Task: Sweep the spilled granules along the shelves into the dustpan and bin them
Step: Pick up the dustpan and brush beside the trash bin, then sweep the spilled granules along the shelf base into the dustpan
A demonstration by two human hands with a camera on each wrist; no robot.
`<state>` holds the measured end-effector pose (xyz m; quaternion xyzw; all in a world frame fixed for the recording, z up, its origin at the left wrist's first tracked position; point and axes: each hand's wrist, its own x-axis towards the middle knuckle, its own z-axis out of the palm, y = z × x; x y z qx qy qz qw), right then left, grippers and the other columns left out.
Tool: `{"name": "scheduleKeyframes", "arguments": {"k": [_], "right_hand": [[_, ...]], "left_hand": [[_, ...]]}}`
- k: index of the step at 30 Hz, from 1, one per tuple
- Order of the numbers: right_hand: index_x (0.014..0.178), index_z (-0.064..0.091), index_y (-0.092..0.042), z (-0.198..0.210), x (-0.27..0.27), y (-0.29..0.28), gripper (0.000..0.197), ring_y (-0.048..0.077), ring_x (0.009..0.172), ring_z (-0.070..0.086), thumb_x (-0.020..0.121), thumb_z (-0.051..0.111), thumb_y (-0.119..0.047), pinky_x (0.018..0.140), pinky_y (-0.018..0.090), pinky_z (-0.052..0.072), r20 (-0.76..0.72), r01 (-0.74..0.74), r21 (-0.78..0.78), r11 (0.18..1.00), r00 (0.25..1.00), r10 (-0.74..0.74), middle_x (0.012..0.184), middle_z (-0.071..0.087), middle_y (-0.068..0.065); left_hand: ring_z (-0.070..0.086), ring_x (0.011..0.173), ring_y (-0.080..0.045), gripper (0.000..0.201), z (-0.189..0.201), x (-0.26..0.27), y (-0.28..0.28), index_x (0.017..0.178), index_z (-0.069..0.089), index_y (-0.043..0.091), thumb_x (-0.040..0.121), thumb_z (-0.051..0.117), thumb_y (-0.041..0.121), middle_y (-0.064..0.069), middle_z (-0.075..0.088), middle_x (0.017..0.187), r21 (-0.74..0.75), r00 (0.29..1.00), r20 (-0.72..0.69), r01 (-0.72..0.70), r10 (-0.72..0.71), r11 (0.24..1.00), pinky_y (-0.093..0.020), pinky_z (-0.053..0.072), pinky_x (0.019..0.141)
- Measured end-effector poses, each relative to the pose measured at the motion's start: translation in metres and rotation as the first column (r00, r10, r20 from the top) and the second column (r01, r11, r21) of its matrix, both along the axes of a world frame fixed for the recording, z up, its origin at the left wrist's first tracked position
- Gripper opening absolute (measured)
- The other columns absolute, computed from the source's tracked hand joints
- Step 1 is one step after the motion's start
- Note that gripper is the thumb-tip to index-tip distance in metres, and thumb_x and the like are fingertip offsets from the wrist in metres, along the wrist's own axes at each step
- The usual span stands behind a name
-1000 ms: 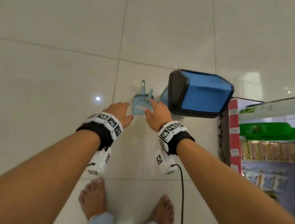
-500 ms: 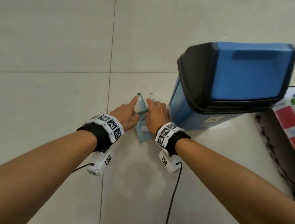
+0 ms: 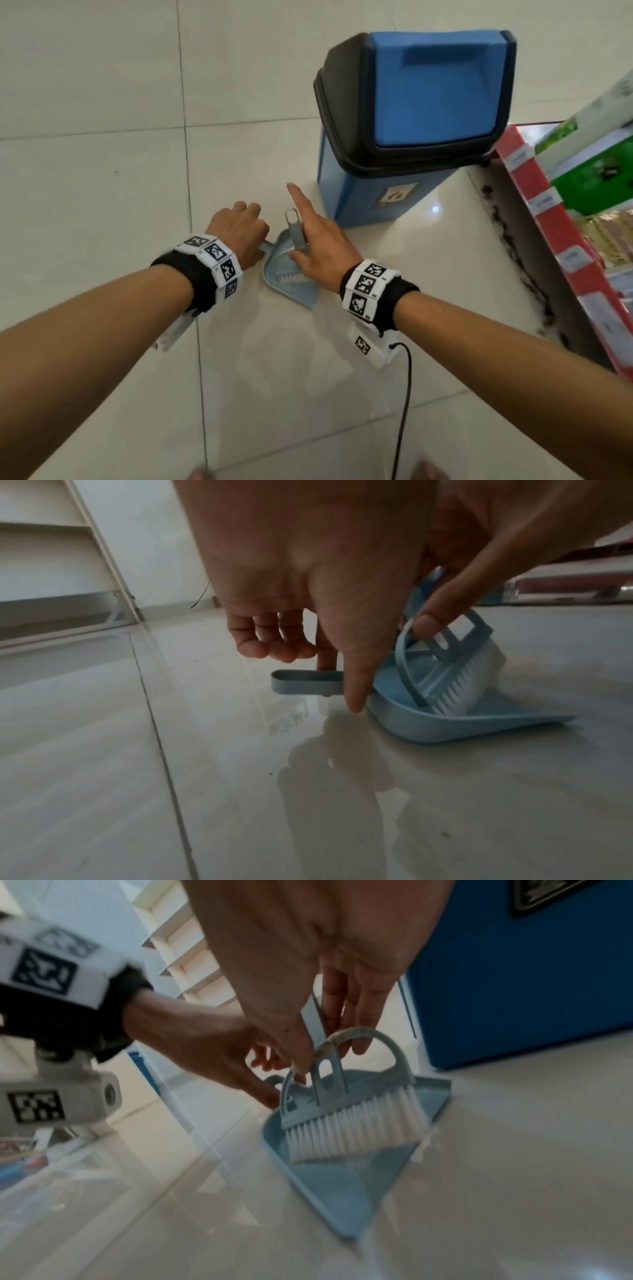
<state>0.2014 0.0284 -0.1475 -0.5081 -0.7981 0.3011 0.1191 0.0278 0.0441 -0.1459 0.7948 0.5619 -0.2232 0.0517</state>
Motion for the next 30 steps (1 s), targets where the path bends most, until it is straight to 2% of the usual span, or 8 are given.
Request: {"name": "scheduleKeyframes", "arguments": {"k": [2,5,8,12,17,21,26,30], "right_hand": [[0.145,0.030,-0.031,0.006,0.014,-0.010,0.073,0.025,0.090,0.061,0.086,0.071,-0.025,0.082,0.039,0.054,0.051,-0.007,-0.036,0.999,0.999,0.009,0.095,0.061,0.001],[0.105,0.061,-0.018,0.027,0.041,-0.021,0.024,0.025,0.086,0.062,0.090,0.065,-0.036,0.079,0.042,0.054,0.141,-0.055,-0.051,0.997,0.988,0.062,0.089,0.066,0.002],[0.080,0.069,-0.014,0.053,0.075,-0.028,0.028,0.021,0.072,0.061,0.090,0.066,-0.040,0.071,0.040,0.055,0.181,-0.088,-0.123,0.989,0.977,0.109,0.073,0.066,0.001],[0.061,0.064,-0.018,0.083,0.133,-0.034,0.033,0.021,0.065,0.060,0.088,0.066,-0.039,0.066,0.036,0.054,0.324,-0.020,-0.168,0.986,0.943,0.074,0.064,0.064,0.002],[0.068,0.071,-0.015,0.120,0.209,-0.025,0.029,0.017,0.063,0.059,0.087,0.066,-0.035,0.063,0.032,0.052,0.472,0.123,-0.215,0.969,0.881,-0.007,0.067,0.068,0.002],[0.072,0.074,-0.011,0.133,0.259,-0.012,0.027,0.008,0.054,0.055,0.092,0.064,-0.027,0.055,0.023,0.042,0.454,0.266,-0.056,0.962,0.865,-0.213,0.062,0.065,-0.002],[0.058,0.056,-0.003,0.129,0.294,0.016,0.033,0.026,0.053,0.048,0.087,0.058,-0.018,0.059,0.028,0.042,0.320,0.504,0.179,0.845,0.782,-0.534,0.057,0.052,0.012],[0.064,0.058,0.001,0.119,0.289,0.040,0.030,0.028,0.060,0.051,0.087,0.058,-0.019,0.060,0.031,0.045,0.278,0.556,0.264,0.788,0.738,-0.615,0.063,0.053,0.016]], "left_hand": [[0.052,0.111,-0.029,0.039,0.001,0.006,-0.012,0.114,0.069,0.020,0.087,0.065,0.047,-0.008,0.052,0.118,-0.046,0.999,0.002,0.041,-0.041,0.998,-0.034,0.037,0.069],[0.055,0.111,-0.029,0.042,0.001,0.015,-0.032,0.115,0.063,0.018,0.089,0.059,0.050,-0.008,0.055,0.120,-0.131,0.997,0.025,0.072,-0.069,0.989,-0.035,0.043,0.076],[0.062,0.107,-0.031,0.042,0.001,0.027,-0.053,0.120,0.055,0.016,0.095,0.052,0.049,-0.010,0.062,0.117,-0.236,0.994,0.110,0.004,0.022,0.972,-0.033,0.044,0.077],[0.064,0.104,-0.033,0.038,0.001,0.054,-0.074,0.124,0.052,0.016,0.098,0.049,0.044,-0.013,0.065,0.116,-0.336,0.971,0.213,-0.034,0.111,0.941,-0.032,0.046,0.079],[0.062,0.107,-0.033,0.043,0.002,0.097,-0.083,0.131,0.048,0.014,0.100,0.047,0.043,-0.015,0.064,0.121,-0.416,0.927,0.326,-0.033,0.184,0.909,-0.032,0.044,0.083],[0.062,0.105,-0.033,0.042,-0.002,0.140,-0.064,0.129,0.050,0.011,0.100,0.049,0.042,-0.017,0.065,0.120,-0.426,0.883,0.416,-0.019,0.215,0.905,-0.030,0.042,0.080],[0.061,0.112,-0.035,0.046,0.001,0.195,-0.031,0.134,0.051,0.006,0.100,0.051,0.038,-0.020,0.063,0.128,-0.388,0.817,0.504,-0.073,0.278,0.919,-0.033,0.044,0.085],[0.057,0.122,-0.036,0.049,0.019,0.229,-0.009,0.139,0.050,0.004,0.099,0.053,0.033,-0.021,0.058,0.138,-0.381,0.778,0.536,-0.124,0.328,0.916,-0.034,0.045,0.097]]}}
